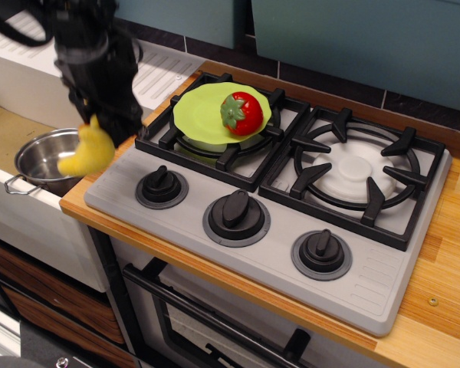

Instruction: Put strawberry on plate and stuffedduck in pot or pan in sink

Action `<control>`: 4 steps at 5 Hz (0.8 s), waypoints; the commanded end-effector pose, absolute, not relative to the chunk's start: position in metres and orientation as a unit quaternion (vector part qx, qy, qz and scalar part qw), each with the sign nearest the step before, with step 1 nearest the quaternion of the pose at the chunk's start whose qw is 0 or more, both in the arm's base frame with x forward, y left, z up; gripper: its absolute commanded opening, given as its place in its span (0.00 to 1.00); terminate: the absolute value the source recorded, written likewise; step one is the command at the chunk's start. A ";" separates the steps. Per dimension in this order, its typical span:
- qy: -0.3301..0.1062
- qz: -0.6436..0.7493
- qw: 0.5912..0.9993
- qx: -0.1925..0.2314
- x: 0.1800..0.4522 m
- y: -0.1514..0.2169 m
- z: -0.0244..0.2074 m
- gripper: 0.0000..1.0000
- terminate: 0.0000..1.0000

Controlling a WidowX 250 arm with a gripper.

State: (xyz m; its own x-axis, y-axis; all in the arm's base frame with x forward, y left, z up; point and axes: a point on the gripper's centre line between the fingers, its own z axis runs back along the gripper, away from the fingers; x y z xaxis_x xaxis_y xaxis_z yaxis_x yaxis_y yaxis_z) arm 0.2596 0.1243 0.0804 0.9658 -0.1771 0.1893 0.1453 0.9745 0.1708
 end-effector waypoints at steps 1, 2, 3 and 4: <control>-0.118 -0.117 0.982 0.090 0.287 0.143 0.129 0.00 0.00; -0.125 -0.141 0.978 0.086 0.301 0.162 0.127 0.00 0.00; -0.137 -0.151 0.975 0.086 0.310 0.177 0.118 0.00 0.00; -0.144 -0.155 0.974 0.082 0.314 0.187 0.109 0.00 0.00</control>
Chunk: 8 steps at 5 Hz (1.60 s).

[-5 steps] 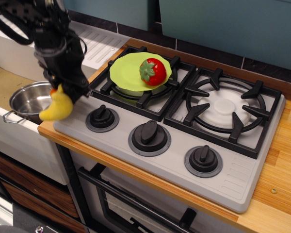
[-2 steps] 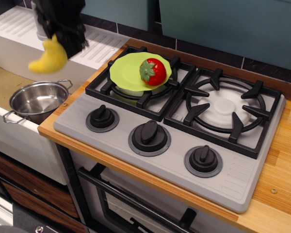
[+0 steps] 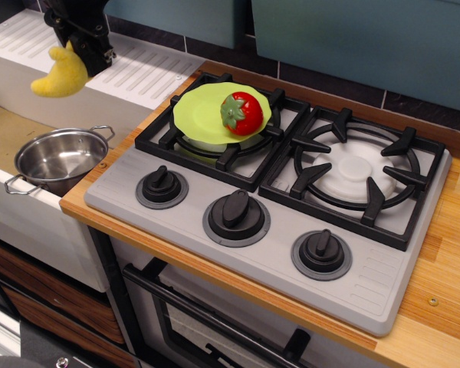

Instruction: Put strawberry on plate and stuffedduck in pot or pan in sink

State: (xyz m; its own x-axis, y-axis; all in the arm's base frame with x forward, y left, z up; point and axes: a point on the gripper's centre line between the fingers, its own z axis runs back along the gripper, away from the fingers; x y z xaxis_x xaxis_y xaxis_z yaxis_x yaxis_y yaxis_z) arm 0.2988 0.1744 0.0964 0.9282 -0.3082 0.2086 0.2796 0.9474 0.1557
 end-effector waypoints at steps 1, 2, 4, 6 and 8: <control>-0.155 -0.157 0.972 0.075 0.318 0.194 0.096 0.00 0.00; -0.166 -0.162 0.971 0.064 0.321 0.202 0.079 0.00 0.00; -0.184 -0.161 0.969 0.046 0.317 0.211 0.050 0.00 0.00; -0.195 -0.164 0.967 0.031 0.307 0.215 0.025 0.00 0.00; -0.180 -0.154 0.971 0.031 0.300 0.209 0.034 1.00 0.00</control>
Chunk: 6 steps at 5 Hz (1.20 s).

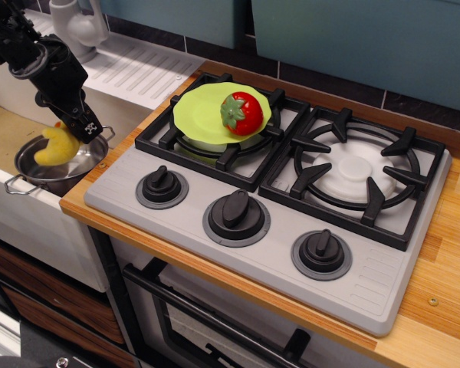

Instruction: Put strawberry on plate and stuffedduck in pot or pan in sink

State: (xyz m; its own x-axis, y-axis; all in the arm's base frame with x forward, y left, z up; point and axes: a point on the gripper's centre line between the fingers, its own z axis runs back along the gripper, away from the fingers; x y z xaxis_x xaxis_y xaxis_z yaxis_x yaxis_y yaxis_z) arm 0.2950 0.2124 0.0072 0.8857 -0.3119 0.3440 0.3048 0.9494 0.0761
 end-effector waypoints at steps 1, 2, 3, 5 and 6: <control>-0.162 -0.149 0.975 0.038 0.296 0.205 0.055 1.00 0.00; -0.144 -0.145 0.978 0.051 0.294 0.198 0.077 1.00 0.00; -0.114 -0.145 0.981 0.059 0.294 0.193 0.108 1.00 0.00; -0.076 -0.148 0.982 0.087 0.290 0.177 0.154 1.00 0.00; -0.076 -0.148 0.982 0.087 0.290 0.177 0.154 1.00 0.00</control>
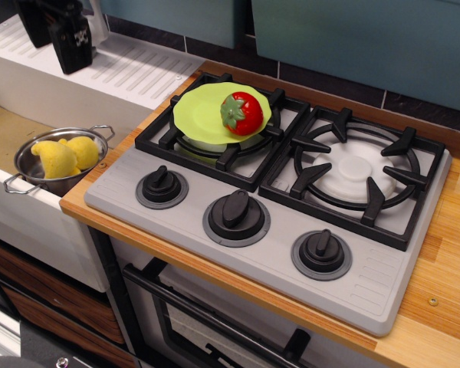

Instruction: Put strawberry on plate and stuffedduck in pot or pan in sink

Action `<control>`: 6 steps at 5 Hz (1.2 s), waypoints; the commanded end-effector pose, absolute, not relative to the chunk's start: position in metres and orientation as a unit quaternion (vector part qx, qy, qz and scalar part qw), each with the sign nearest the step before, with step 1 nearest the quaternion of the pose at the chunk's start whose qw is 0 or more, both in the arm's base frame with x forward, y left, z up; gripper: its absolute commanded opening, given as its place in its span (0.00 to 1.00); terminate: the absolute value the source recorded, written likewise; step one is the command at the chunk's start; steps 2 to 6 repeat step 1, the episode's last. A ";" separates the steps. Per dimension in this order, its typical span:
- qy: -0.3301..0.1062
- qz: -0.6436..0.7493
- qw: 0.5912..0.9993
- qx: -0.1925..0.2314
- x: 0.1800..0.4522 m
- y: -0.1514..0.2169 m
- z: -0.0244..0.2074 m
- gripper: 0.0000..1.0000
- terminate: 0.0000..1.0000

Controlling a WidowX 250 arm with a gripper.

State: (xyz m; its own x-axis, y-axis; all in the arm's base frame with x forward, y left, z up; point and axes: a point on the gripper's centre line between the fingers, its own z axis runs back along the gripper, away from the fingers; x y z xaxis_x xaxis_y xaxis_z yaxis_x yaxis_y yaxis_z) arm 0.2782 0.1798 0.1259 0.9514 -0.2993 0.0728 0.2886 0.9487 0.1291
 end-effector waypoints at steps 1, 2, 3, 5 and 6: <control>-0.076 -0.148 0.982 0.087 0.290 0.177 0.154 1.00 1.00; -0.076 -0.148 0.982 0.087 0.290 0.177 0.154 1.00 1.00; -0.076 -0.148 0.982 0.087 0.290 0.177 0.154 1.00 1.00; -0.076 -0.148 0.982 0.087 0.290 0.177 0.154 1.00 1.00; -0.076 -0.148 0.982 0.087 0.290 0.177 0.154 1.00 1.00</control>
